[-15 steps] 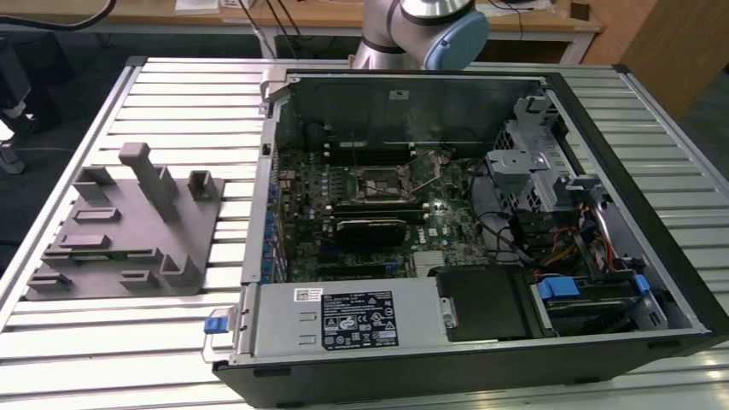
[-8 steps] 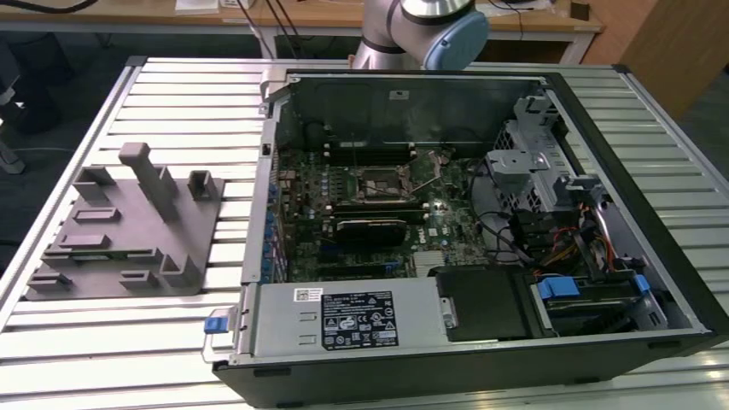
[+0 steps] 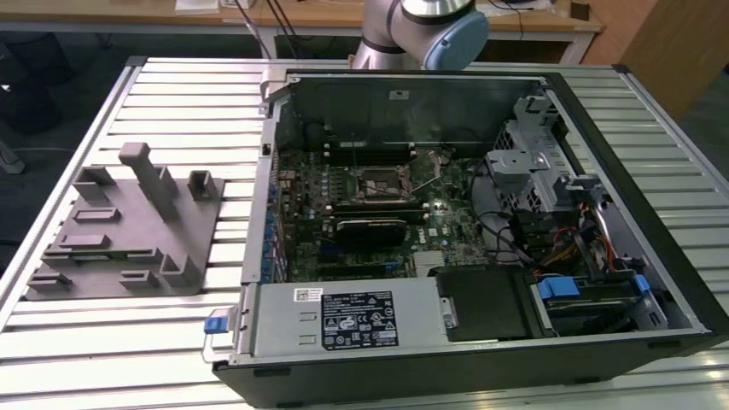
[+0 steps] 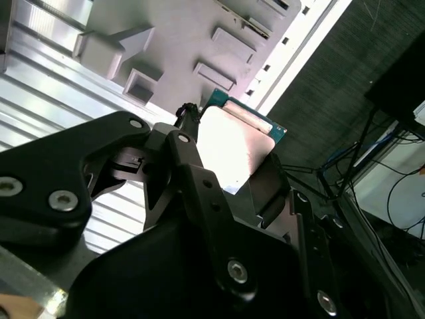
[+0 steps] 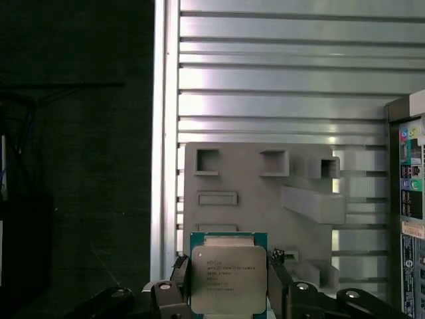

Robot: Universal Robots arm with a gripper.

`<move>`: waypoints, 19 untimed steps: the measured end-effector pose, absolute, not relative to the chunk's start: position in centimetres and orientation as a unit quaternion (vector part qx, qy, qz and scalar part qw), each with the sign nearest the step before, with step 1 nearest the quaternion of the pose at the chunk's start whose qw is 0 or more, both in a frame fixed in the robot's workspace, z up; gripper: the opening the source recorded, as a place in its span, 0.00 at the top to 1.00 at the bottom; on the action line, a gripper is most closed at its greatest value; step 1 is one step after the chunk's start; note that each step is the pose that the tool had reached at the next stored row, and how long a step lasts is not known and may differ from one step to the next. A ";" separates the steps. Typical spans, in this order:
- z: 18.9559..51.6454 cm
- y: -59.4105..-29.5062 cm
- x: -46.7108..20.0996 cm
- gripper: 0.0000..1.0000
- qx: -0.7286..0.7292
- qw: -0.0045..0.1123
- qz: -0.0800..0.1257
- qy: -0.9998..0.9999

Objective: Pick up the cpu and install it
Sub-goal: 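Pick up the cpu and move it towards the insertion slot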

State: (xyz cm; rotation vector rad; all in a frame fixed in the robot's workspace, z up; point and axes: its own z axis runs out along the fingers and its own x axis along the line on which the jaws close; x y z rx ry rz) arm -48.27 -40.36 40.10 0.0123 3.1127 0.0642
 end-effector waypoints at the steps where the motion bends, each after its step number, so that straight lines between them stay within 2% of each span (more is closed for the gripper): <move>1: 40.3 -40.4 -48.3 0.45 0.004 0.014 0.021 1.000; 19: 40.7 -40.4 -46.3 0.45 0.004 0.014 0.021 1.000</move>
